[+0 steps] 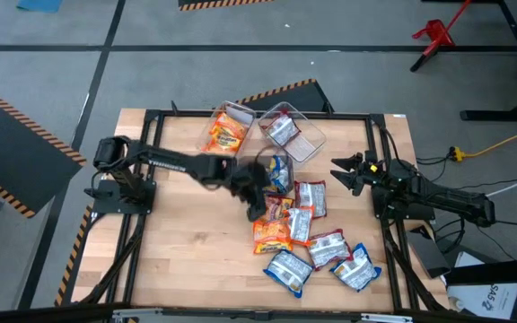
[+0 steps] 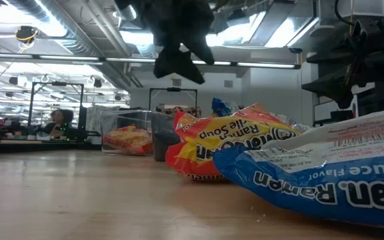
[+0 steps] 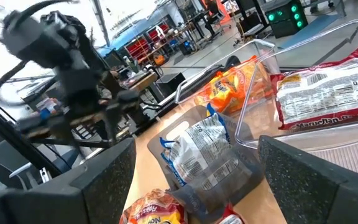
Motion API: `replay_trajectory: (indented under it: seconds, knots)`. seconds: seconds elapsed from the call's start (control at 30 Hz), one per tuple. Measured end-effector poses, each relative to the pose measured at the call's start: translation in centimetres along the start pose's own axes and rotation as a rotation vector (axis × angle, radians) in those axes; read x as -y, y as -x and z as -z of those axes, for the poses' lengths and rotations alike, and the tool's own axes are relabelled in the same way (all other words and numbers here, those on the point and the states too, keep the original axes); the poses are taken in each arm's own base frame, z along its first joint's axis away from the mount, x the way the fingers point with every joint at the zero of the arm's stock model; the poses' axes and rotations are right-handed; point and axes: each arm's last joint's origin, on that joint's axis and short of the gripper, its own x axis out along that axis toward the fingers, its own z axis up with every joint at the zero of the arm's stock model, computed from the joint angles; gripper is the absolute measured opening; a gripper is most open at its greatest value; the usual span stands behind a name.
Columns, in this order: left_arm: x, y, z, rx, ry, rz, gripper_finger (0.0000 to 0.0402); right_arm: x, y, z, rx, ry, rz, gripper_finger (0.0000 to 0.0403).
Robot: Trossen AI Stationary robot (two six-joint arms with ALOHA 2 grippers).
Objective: Sort Maruchan noodles
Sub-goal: Put the orange noodle pack into the left transparent bin
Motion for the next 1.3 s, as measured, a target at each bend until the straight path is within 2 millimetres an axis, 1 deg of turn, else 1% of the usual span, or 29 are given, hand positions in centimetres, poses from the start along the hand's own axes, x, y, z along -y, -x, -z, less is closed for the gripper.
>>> replay_trajectory:
  seconds: [0.07,0.17,0.27,0.37,0.47,0.57,0.63,0.73,0.87,1.0,1.17,1.3]
  knots:
    - [0.3,-0.8,1.0,0.010,0.023,0.022,0.0199,0.0,0.0,0.0,-0.001,0.000,-0.001,0.0324]
    - [-0.4,-1.8,2.0,0.018,0.047,0.062,0.0199,0.0,0.0,0.0,-0.004,0.000,-0.005,0.0324]
    - [-1.4,-2.6,3.0,-0.008,0.051,0.146,0.0203,0.0,0.0,0.0,-0.004,0.000,-0.005,0.0324]
    - [-2.1,-3.2,3.9,-0.021,0.048,0.217,0.0216,0.0,0.0,0.0,-0.004,0.000,-0.005,0.0324]
    - [-2.7,-3.6,5.0,-0.064,0.057,0.230,0.0234,0.0,0.0,0.0,-0.004,0.000,-0.005,0.0324]
    - [-2.2,-3.9,5.7,-0.053,0.036,0.273,0.0252,0.0,0.0,0.0,-0.004,0.000,-0.005,0.0324]
    - [-1.9,-4.1,6.3,-0.038,0.015,0.260,0.0259,0.0,0.0,0.0,-0.004,0.000,-0.005,0.0324]
    - [-1.5,-4.2,6.4,0.003,0.000,0.212,0.0264,0.0,0.0,0.0,-0.004,0.000,-0.005,0.0324]
    - [-0.9,-4.3,6.8,0.010,-0.011,0.194,0.0265,0.0,0.0,0.0,-0.004,0.000,-0.005,0.0324]
    - [-0.7,-5.5,7.6,-0.017,-0.012,0.181,0.0265,0.0,0.0,0.0,-0.004,0.000,-0.005,0.0324]
    - [-0.1,-7.2,7.9,0.027,0.021,0.232,0.0265,0.0,0.0,0.0,-0.004,0.000,-0.005,0.0324]
    - [0.1,-7.9,8.2,0.013,0.055,0.275,0.0265,0.0,0.0,0.0,-0.006,0.000,-0.008,0.0324]
